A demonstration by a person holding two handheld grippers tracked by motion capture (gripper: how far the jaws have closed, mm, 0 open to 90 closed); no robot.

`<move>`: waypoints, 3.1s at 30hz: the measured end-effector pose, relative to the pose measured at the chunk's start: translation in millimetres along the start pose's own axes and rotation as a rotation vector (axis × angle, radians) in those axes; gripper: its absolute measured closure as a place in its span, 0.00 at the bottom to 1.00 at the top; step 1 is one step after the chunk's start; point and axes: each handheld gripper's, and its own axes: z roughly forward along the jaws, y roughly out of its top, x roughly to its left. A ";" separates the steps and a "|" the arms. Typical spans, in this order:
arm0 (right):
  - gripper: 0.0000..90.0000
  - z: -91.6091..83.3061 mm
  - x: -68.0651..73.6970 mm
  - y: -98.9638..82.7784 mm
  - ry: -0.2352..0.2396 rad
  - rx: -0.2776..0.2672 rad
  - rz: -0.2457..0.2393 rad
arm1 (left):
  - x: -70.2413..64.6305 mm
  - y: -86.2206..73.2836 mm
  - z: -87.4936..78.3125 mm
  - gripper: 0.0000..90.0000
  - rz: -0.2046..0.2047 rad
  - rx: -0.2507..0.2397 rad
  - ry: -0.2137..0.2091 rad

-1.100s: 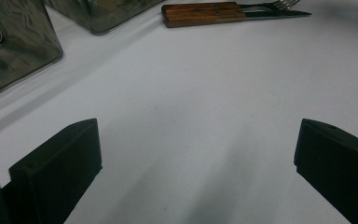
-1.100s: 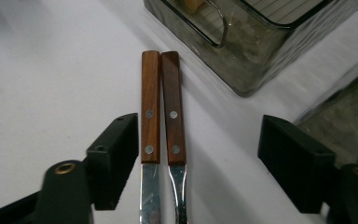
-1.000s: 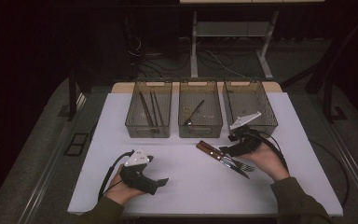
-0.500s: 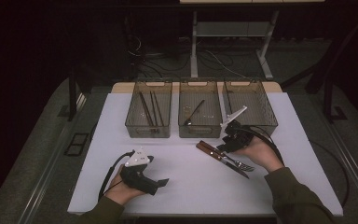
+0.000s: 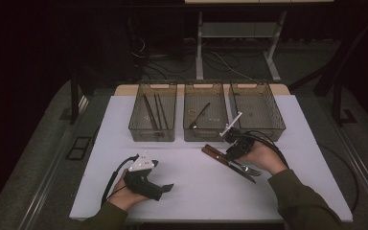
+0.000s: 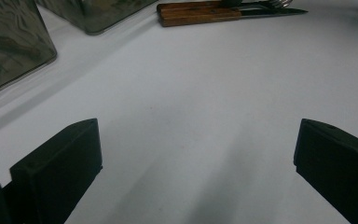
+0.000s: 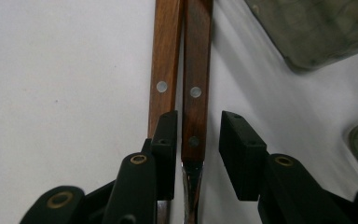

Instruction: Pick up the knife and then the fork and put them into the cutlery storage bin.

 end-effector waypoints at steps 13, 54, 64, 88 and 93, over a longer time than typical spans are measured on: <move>0.77 2.6 1.4 -2.1 -0.019 0.011 -0.016 | 0.2 -0.3 -0.3 0.00 0.003 0.001 -0.004; 0.85 1.3 0.6 -41.8 0.024 -0.223 0.043 | -0.2 -0.4 0.7 0.00 0.006 0.012 -0.004; 0.85 -12.7 -5.7 -46.3 0.031 -0.260 0.053 | 0.0 -0.5 0.9 0.00 0.005 0.012 -0.004; 0.85 -81.6 -26.5 -55.9 -0.006 -0.303 0.069 | 0.1 -0.5 1.3 0.00 -0.002 0.009 -0.003; 0.85 -95.9 -43.4 -51.9 -0.039 -0.302 0.092 | 0.4 -0.6 1.3 0.00 -0.001 0.010 -0.004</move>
